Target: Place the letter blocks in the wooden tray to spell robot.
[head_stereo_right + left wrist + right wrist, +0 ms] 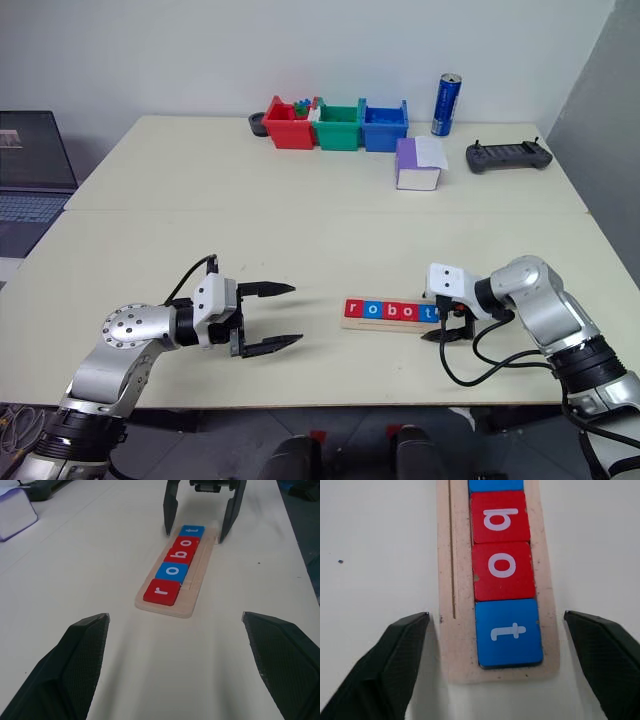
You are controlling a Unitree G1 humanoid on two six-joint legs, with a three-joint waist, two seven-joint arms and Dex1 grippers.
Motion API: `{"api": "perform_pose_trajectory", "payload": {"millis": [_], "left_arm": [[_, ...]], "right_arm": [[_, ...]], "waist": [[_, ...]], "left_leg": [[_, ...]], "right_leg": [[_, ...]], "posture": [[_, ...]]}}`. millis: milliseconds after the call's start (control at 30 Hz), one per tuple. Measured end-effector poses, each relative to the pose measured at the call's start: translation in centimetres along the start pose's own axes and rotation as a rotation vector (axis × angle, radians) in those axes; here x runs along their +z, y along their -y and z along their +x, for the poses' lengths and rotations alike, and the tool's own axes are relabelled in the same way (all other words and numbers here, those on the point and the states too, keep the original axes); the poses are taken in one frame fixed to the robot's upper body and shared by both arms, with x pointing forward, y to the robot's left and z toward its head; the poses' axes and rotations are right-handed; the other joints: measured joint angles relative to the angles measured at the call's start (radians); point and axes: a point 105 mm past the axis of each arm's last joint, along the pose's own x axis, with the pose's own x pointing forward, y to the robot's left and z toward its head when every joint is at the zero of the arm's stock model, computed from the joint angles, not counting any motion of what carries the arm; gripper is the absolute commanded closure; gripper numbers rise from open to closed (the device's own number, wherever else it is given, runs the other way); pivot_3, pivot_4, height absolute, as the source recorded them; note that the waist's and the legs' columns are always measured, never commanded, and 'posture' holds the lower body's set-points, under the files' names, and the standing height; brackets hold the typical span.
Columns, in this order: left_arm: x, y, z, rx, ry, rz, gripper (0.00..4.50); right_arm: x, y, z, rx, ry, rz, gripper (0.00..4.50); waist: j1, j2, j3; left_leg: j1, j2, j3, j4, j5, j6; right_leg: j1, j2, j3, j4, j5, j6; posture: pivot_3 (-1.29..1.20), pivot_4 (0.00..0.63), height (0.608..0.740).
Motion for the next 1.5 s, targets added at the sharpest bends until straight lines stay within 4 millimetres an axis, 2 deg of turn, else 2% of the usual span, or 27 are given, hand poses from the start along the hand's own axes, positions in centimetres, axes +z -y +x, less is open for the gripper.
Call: {"api": "perform_pose_trajectory", "payload": {"millis": [167, 300, 467, 600, 733, 933, 1033, 1133, 1300, 1500], "left_arm": [[0.0, 0.0, 0.0, 0.000, 0.000, 0.000, 0.00], [0.0, 0.0, 0.0, 0.000, 0.000, 0.000, 0.00], [0.0, 0.0, 0.0, 0.002, 0.002, 0.000, 0.00], [0.3, -0.2, -0.3, 0.022, 0.021, -0.010, 0.00], [0.9, -1.0, -2.1, 0.095, 0.019, -0.037, 0.00], [2.3, -1.9, -5.3, 0.179, -0.026, -0.059, 0.00], [3.6, -2.7, -7.1, 0.229, -0.020, -0.079, 0.00], [4.9, -3.3, -8.7, 0.270, -0.020, -0.119, 0.00], [5.7, -3.7, -10.7, 0.326, -0.020, -0.178, 0.00], [8.6, -3.5, -13.9, 0.385, 0.050, -0.241, 0.00]], "right_arm": [[0.1, -0.1, -0.2, 0.013, 0.006, -0.003, 0.04], [0.1, -0.1, -1.4, 0.020, 0.011, -0.003, 0.04], [0.9, 1.5, -5.0, -0.092, 0.069, 0.029, 0.04], [1.3, 2.0, -8.2, -0.169, 0.150, 0.088, 0.04], [0.1, 1.1, -11.7, -0.222, 0.203, 0.151, 0.04], [-3.1, -0.3, -14.8, -0.265, 0.251, 0.253, 0.04], [-3.2, -0.3, -16.3, -0.286, 0.280, 0.252, 0.04], [-3.6, -0.3, -16.7, -0.275, 0.283, 0.242, 0.04], [-4.7, 0.1, -16.2, -0.260, 0.277, 0.274, 0.04], [-5.4, 0.4, -18.3, -0.308, 0.237, 0.288, 0.04]], "waist": [[0.000, 0.000, 0.000], [0.000, 0.000, 0.000], [0.001, 0.000, 0.000], [0.002, 0.000, 0.000], [0.002, -0.001, 0.000], [0.000, 0.000, 0.000], [-0.005, 0.000, 0.001], [-0.004, 0.000, 0.001], [-0.004, 0.000, 0.001], [-0.003, 0.000, 0.001]], "left_leg": [[0.000, 0.000, 0.000, 0.000, 0.000, 0.000], [0.000, 0.000, 0.000, 0.000, 0.000, 0.000], [0.000, 0.000, 0.000, 0.000, 0.000, 0.000], [-0.001, 0.000, 0.000, 0.000, 0.000, 0.000], [-0.001, 0.000, 0.000, 0.000, 0.000, 0.000], [0.000, 0.000, 0.001, 0.000, 0.000, 0.000], [0.001, 0.001, 0.001, 0.000, 0.000, 0.000], [0.001, 0.001, 0.001, 0.000, 0.000, 0.000], [0.001, 0.001, 0.002, 0.000, 0.000, 0.000], [-0.001, 0.001, 0.002, -0.001, 0.000, 0.000]], "right_leg": [[0.000, 0.000, 0.000, 0.000, 0.000, 0.000], [0.000, 0.000, 0.000, 0.000, 0.000, 0.000], [0.000, 0.000, 0.000, 0.000, 0.000, 0.000], [0.000, 0.000, 0.000, -0.001, 0.000, 0.000], [0.000, 0.000, 0.000, -0.001, 0.000, -0.001], [0.000, 0.000, 0.000, -0.001, -0.001, -0.002], [0.000, 0.000, 0.000, 0.000, -0.003, -0.004], [0.000, 0.000, 0.000, 0.000, -0.003, -0.004], [0.000, 0.000, 0.001, 0.000, -0.003, -0.005], [-0.002, 0.000, 0.001, -0.001, -0.004, -0.006]], "posture": [[0.00, 0.150, 0.740], [0.00, 0.150, 0.740], [0.00, 0.150, 0.740], [0.00, 0.150, 0.740], [0.00, 0.150, 0.740], [0.00, 0.150, 0.740], [0.00, 0.150, 0.740], [0.00, 0.150, 0.740], [0.00, 0.150, 0.740], [0.00, 0.150, 0.740]]}}
